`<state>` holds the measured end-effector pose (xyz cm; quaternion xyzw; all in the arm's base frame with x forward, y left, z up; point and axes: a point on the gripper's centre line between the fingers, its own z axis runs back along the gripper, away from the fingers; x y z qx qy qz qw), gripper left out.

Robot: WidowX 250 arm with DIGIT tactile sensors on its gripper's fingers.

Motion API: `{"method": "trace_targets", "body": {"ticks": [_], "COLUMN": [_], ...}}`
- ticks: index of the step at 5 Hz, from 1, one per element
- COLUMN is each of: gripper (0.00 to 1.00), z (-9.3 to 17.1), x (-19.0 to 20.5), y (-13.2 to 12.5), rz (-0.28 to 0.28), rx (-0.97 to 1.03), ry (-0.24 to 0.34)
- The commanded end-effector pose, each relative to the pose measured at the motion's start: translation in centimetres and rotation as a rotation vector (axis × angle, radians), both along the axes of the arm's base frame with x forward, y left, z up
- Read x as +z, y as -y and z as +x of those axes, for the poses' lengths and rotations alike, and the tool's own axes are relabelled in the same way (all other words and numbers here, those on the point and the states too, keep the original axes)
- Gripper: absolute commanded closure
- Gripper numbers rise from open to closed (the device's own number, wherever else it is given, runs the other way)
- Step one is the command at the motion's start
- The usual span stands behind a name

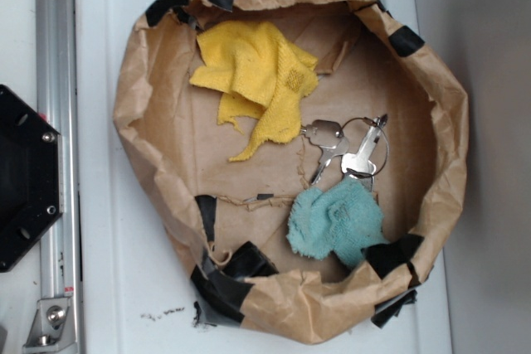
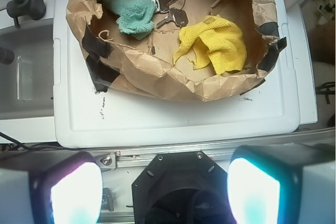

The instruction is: Grab the yellow cloth.

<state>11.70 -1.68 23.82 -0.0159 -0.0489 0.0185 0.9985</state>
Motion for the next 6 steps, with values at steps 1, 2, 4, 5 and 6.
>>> {"method": "trace_targets", "body": {"ticks": [1, 2, 4, 5, 6], "gripper": [0.0, 0.0, 0.0, 0.0, 0.0], "z": [0.0, 5.0, 13.1, 14.8, 14.5], "x": [0.0, -3.4, -7.4, -12.2, -16.9], "y": [0.0, -0.9, -2.3, -3.4, -4.8], "rz": [0.0, 0.152, 0.204, 0.114, 0.15], "rx": [0.0, -0.235, -0.421, -0.493, -0.542], "ry": [0.0, 0.013, 0.119, 0.038, -0.042]}}
